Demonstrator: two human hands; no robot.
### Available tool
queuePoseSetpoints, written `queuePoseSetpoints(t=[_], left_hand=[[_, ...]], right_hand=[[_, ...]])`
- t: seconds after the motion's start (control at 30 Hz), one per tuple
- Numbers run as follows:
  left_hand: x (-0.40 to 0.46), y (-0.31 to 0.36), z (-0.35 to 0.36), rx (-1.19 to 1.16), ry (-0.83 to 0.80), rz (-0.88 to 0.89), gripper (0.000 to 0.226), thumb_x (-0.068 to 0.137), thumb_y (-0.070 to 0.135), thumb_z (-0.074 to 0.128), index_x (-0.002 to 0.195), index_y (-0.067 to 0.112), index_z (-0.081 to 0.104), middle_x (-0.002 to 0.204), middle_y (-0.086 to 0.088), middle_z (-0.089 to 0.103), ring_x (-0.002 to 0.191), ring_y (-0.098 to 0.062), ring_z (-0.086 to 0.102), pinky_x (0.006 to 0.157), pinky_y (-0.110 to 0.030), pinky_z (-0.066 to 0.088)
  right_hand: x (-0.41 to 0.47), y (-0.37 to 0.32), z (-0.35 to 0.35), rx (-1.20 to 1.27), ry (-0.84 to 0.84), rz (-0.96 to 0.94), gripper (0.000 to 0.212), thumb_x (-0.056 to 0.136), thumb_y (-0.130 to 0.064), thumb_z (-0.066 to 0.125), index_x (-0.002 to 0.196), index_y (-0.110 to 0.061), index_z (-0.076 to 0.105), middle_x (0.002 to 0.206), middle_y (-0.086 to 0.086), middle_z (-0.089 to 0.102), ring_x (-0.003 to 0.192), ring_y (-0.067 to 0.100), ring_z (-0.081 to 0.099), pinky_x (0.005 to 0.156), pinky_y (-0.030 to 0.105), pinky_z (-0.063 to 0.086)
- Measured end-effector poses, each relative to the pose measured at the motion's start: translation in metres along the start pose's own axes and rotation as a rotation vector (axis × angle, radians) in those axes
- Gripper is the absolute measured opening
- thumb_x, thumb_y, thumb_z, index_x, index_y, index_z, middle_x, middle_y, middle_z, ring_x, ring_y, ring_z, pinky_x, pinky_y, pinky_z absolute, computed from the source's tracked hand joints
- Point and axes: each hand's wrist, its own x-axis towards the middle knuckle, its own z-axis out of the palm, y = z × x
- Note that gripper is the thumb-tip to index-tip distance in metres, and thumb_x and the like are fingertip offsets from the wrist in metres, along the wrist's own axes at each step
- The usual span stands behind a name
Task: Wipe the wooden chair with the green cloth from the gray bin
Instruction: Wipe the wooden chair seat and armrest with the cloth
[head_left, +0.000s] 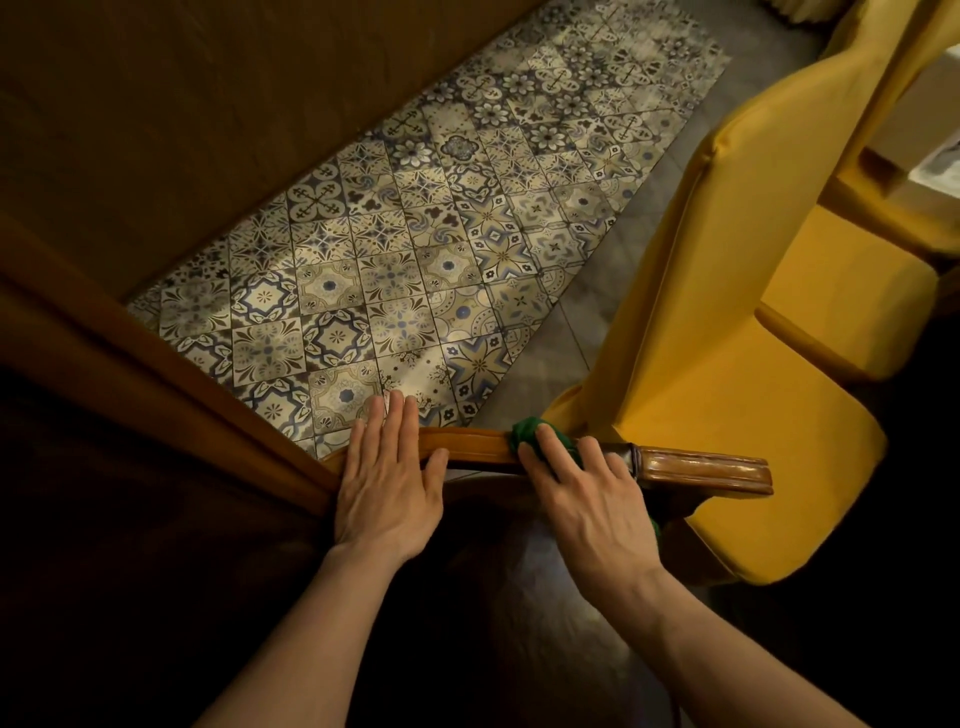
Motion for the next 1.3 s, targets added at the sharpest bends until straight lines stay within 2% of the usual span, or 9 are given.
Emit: queuePoseSetpoints(t=[0.13, 0.27, 0.43, 0.5, 0.6, 0.8, 0.93, 1.03, 1.3], left_hand=[[0.004, -0.004, -0.018, -0.216, -0.121, 0.003, 0.066, 0.104, 0.049, 0.010, 0.157, 0.019, -0.013, 0.166, -0.001, -0.022, 0.148, -0.012, -0.028, 0.122, -0.038, -0.016], [-0.022, 0.011, -0.039, -0.376, -0.018, 0.025, 0.072, 0.101, 0.048, 0.040, 0.160, 0.029, 0.002, 0.166, 0.013, -0.007, 0.147, -0.002, -0.015, 0.121, -0.033, -0.006], [-0.080, 0.068, -0.071, -0.449, -0.205, 0.423, 0.103, 0.080, 0.047, 0.071, 0.150, 0.060, -0.003, 0.155, 0.043, -0.004, 0.144, 0.015, -0.011, 0.123, -0.033, 0.004], [-0.095, 0.090, -0.092, -0.422, -0.235, 0.501, 0.101, 0.077, 0.040, 0.070, 0.145, 0.069, 0.002, 0.148, 0.047, 0.014, 0.137, 0.016, 0.008, 0.113, -0.030, 0.011], [-0.108, 0.113, -0.126, -0.372, -0.120, 0.530, 0.073, 0.081, 0.031, 0.063, 0.138, 0.060, 0.028, 0.135, 0.031, 0.049, 0.124, 0.000, 0.046, 0.093, -0.025, 0.034], [-0.137, 0.156, -0.181, -0.346, 0.071, 0.534, 0.048, 0.087, 0.027, 0.063, 0.126, 0.047, 0.044, 0.121, 0.025, 0.058, 0.112, -0.001, 0.052, 0.093, -0.025, 0.042], [-0.150, 0.185, -0.223, -0.282, 0.171, 0.519, 0.048, 0.086, 0.026, 0.069, 0.123, 0.046, 0.047, 0.118, 0.025, 0.060, 0.108, 0.002, 0.053, 0.088, -0.018, 0.036], [-0.156, 0.205, -0.256, -0.180, 0.251, 0.469, 0.044, 0.085, 0.025, 0.072, 0.120, 0.043, 0.053, 0.114, 0.024, 0.064, 0.104, -0.003, 0.058, 0.086, -0.023, 0.040], [-0.207, 0.270, -0.328, 0.019, 0.459, 0.287, 0.042, 0.082, 0.026, 0.077, 0.114, 0.040, 0.053, 0.107, 0.017, 0.068, 0.102, -0.010, 0.063, 0.084, -0.031, 0.046]], right_hand=[[-0.013, 0.000, -0.018, 0.294, 0.090, 0.215, 0.063, 0.087, -0.008, 0.066, 0.146, -0.024, 0.051, 0.146, -0.004, 0.051, 0.109, 0.025, 0.052, 0.087, 0.040, 0.053], [-0.049, 0.013, -0.031, 0.757, 0.107, 0.361, 0.066, 0.084, -0.003, 0.074, 0.139, -0.034, 0.055, 0.135, -0.016, 0.056, 0.124, 0.014, 0.053, 0.098, 0.036, 0.054], [-0.091, 0.031, -0.071, 1.278, -0.136, 0.303, 0.068, 0.080, 0.003, 0.076, 0.124, -0.045, 0.054, 0.125, -0.021, 0.065, 0.125, 0.002, 0.056, 0.109, 0.040, 0.049], [-0.106, 0.036, -0.092, 1.347, -0.136, 0.287, 0.061, 0.082, 0.001, 0.076, 0.123, -0.037, 0.052, 0.120, -0.021, 0.064, 0.122, 0.005, 0.060, 0.104, 0.041, 0.053], [-0.129, 0.047, -0.125, 1.327, -0.057, 0.281, 0.053, 0.082, -0.005, 0.077, 0.119, -0.028, 0.048, 0.112, -0.015, 0.065, 0.107, 0.013, 0.067, 0.090, 0.042, 0.059], [-0.166, 0.070, -0.181, 1.040, 0.101, 0.227, 0.078, 0.065, -0.041, 0.092, 0.128, -0.042, 0.045, 0.126, -0.018, 0.057, 0.117, 0.002, 0.057, 0.096, 0.027, 0.050], [-0.182, 0.100, -0.215, 0.892, 0.192, 0.158, 0.062, 0.077, -0.026, 0.079, 0.128, -0.045, 0.050, 0.124, -0.018, 0.057, 0.113, 0.002, 0.057, 0.096, 0.031, 0.050], [-0.187, 0.121, -0.241, 0.807, 0.277, 0.089, 0.059, 0.080, -0.013, 0.072, 0.129, -0.041, 0.055, 0.120, -0.011, 0.062, 0.107, 0.010, 0.063, 0.088, 0.031, 0.053], [-0.203, 0.170, -0.313, 0.544, 0.451, -0.153, 0.049, 0.087, -0.018, 0.072, 0.128, -0.037, 0.052, 0.114, -0.003, 0.062, 0.096, 0.024, 0.065, 0.074, 0.043, 0.056]])
